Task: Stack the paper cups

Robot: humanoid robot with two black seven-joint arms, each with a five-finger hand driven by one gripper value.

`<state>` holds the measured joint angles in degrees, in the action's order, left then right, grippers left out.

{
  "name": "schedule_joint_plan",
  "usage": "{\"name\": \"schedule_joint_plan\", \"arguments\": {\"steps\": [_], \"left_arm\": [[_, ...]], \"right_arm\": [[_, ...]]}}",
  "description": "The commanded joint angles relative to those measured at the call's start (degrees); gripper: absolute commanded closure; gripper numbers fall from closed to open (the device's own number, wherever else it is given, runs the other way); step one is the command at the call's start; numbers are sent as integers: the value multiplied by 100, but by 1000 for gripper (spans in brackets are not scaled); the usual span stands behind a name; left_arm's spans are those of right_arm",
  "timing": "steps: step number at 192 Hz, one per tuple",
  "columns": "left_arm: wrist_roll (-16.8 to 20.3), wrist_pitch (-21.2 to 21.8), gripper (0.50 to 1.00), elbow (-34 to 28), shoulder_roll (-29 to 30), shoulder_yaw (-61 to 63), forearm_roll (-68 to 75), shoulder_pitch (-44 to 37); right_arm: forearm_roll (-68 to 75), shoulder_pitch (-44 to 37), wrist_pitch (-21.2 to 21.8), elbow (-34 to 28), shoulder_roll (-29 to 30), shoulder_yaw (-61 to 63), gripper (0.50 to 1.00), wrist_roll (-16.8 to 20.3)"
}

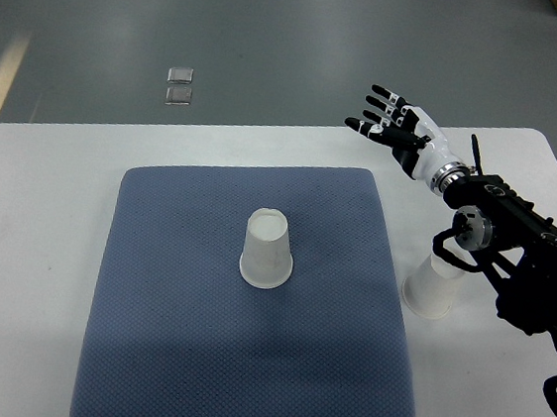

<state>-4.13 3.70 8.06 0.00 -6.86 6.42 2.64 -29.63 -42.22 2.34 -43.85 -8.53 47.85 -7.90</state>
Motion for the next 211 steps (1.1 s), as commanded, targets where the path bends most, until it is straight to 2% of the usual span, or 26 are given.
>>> {"name": "schedule_joint_plan", "arguments": {"steps": [1, 20, 48, 78, 94, 120, 140, 150, 151, 169, 187, 211], "left_arm": [[0, 0, 500, -7, 0, 0, -1, 0], [0, 0, 500, -7, 0, 0, -1, 0], [0, 0, 500, -7, 0, 0, -1, 0], [-9, 0, 500, -7, 0, 0, -1, 0], [0, 0, 500, -7, 0, 0, -1, 0], [0, 0, 500, -7, 0, 0, -1, 0], [0, 0, 500, -7, 0, 0, -1, 0], [0, 0, 500, -7, 0, 0, -1, 0], [0, 0, 500, -7, 0, 0, -1, 0], [0, 0, 500, -7, 0, 0, -1, 0], [0, 0, 500, -7, 0, 0, -1, 0], [0, 0, 500, -7, 0, 0, -1, 0]], "right_arm": [[1, -5, 3, -9, -8, 5, 579, -1], [1, -23, 47, -9, -17, -13, 579, -1], [-17, -23, 732, -9, -140, -22, 579, 8], [-421, -41, 987, -194, -483, -22, 583, 8], [-939, -5, 1277, -545, -905, -39, 583, 8], [-1712, -5, 2235, -1195, -1923, -276, 587, -9], [-2126, -49, 2595, -1696, -2785, -601, 587, -185], [-2126, -49, 2596, -1697, -2785, -602, 587, -185], [-2265, -67, 2770, -1958, -3203, -724, 587, -255], [-2600, -243, 3246, -2391, -3875, -1006, 587, -343], [-2890, -287, 3266, -2909, -4385, -1217, 587, -475], [-3260, -295, 3266, -3437, -4719, -1349, 587, -484]]}}
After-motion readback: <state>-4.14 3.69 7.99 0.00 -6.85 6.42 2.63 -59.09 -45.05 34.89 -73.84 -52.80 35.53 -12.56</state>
